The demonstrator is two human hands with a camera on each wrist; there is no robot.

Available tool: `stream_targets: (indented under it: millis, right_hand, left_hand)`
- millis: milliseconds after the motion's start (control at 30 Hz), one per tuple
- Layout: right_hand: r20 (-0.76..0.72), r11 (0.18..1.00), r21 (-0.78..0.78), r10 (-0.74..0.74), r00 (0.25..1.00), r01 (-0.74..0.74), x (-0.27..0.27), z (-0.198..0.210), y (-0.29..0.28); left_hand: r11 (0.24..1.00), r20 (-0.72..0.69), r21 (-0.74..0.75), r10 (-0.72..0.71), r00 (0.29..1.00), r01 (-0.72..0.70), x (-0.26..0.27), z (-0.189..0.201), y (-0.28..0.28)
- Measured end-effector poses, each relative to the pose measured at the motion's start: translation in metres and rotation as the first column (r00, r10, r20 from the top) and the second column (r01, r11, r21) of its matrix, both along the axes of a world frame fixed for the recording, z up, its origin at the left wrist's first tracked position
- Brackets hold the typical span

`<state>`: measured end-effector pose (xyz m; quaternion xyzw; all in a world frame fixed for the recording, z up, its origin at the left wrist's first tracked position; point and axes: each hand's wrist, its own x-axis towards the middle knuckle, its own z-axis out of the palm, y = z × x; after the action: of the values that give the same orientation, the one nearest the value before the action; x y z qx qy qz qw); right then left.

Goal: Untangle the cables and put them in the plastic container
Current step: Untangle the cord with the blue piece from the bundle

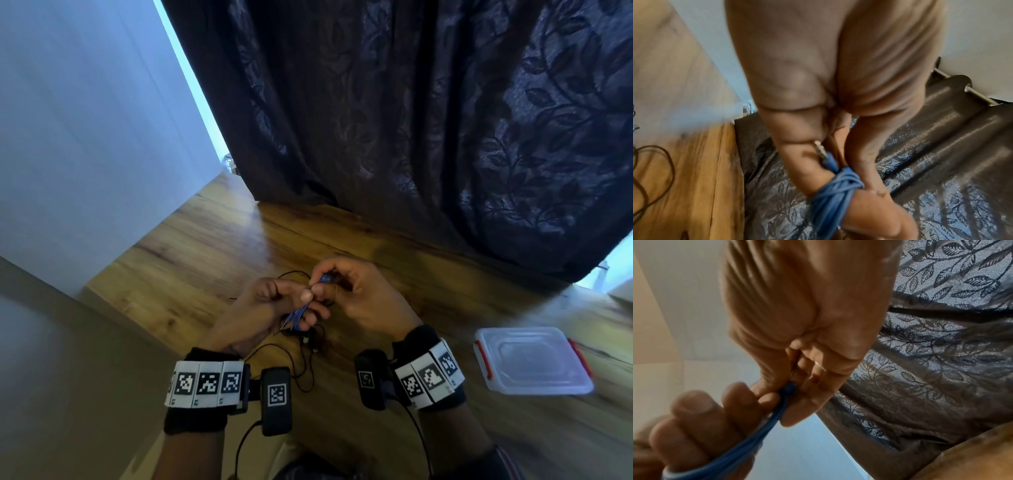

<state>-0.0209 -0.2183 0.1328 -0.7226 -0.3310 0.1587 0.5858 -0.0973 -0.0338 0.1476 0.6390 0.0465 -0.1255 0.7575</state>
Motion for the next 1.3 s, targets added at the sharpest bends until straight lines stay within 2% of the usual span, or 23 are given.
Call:
stream_targets:
  millis: [367, 567, 833, 900, 1000, 1100, 1167, 1233, 1300]
  right_hand:
    - [-0.023, 0.998, 0.019, -0.053, 0.998, 0.054, 0.001, -0.007, -0.005]
    - [-0.02, 0.998, 0.007, -0.067, 0.998, 0.067, 0.003, -0.01, -0.006]
    - [-0.02, 0.995, 0.004, -0.097, 0.995, 0.097, 0.002, -0.009, -0.007]
    - [-0.031, 0.99, 0.011, -0.139, 0.99, 0.139, 0.003, -0.008, -0.006]
    - [-0.051, 0.971, 0.019, -0.239, 0.97, 0.24, 0.003, -0.01, -0.003]
    - [-0.056, 0.944, 0.023, -0.328, 0.943, 0.33, 0.002, -0.011, 0.002]
    - [-0.054, 0.934, 0.011, -0.357, 0.933, 0.358, 0.002, -0.009, 0.004]
    - [-0.046, 0.924, 0.009, -0.381, 0.923, 0.382, 0.001, -0.007, 0.004]
    - [-0.05, 0.915, 0.025, -0.401, 0.915, 0.403, 0.001, -0.006, 0.004]
  left_hand:
    - [0.996, -0.05, -0.071, 0.048, 0.998, -0.052, 0.005, -0.002, -0.011]
    - [0.996, -0.039, -0.049, 0.071, 0.997, -0.073, 0.006, -0.004, -0.016]
    - [0.975, -0.019, -0.008, 0.222, 0.975, -0.222, 0.01, -0.01, -0.015]
    - [0.958, 0.03, 0.045, 0.282, 0.959, -0.283, 0.012, -0.014, -0.014]
    - [0.908, 0.152, 0.228, 0.324, 0.934, -0.352, 0.013, -0.017, -0.016]
    - [0.85, 0.293, 0.364, 0.283, 0.913, -0.38, 0.013, -0.017, -0.023]
    - [0.784, 0.388, 0.461, 0.244, 0.889, -0.416, 0.012, -0.016, -0.026]
    - [0.745, 0.432, 0.503, 0.223, 0.874, -0.439, 0.011, -0.015, -0.027]
    - [0.741, 0.451, 0.503, 0.214, 0.866, -0.445, 0.009, -0.014, -0.027]
